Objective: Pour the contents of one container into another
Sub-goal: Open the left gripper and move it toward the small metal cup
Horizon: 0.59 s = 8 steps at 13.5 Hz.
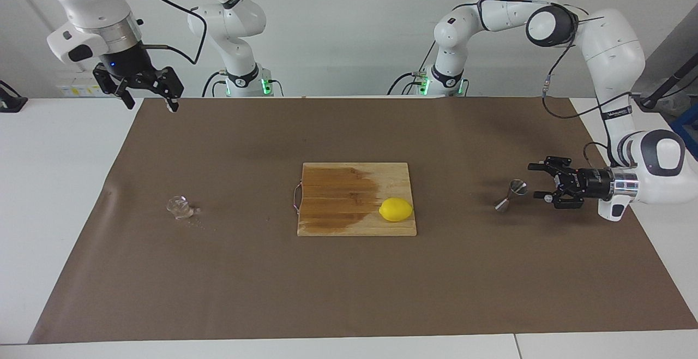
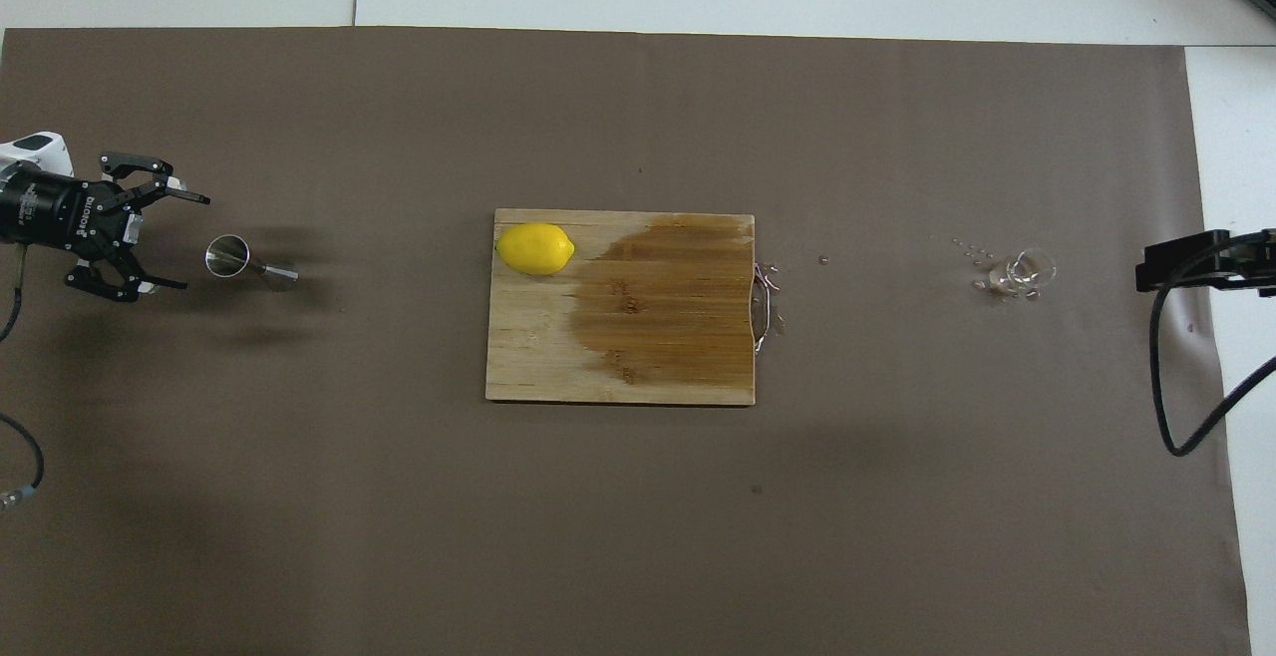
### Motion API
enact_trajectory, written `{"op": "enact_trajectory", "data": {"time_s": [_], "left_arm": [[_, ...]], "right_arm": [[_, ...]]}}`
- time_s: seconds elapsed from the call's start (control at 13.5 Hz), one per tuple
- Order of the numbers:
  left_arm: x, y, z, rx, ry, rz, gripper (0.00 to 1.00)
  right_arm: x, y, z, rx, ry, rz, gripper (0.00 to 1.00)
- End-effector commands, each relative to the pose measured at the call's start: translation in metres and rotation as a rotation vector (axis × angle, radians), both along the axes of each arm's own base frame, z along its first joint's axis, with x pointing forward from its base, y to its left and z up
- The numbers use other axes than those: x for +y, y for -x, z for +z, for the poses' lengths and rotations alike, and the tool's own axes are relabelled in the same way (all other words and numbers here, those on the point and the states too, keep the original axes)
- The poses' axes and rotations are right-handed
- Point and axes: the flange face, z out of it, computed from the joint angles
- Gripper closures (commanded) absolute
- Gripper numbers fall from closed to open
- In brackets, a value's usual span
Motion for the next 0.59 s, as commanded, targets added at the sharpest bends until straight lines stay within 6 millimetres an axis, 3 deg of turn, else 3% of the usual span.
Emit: {"op": "enact_trajectory", "data": {"time_s": [0.0,0.22,0.52], "left_arm": [[0.008,-0.007,-0.018,0.028,0.04,0.018,0.0],[0.012,-0.006,-0.035,0.047,0.056,0.028,0.0],[0.013,-0.007,-0.043,0.05,0.067,0.035,0.0]], "right_arm": [[0.0,0.001,0.003,0.003,-0.009,-0.013,0.0],[0.0,0.001,0.003,0.003,-0.009,-0.015,0.0],[0.0,0.001,0.003,0.003,-0.009,-0.015,0.0]]}}
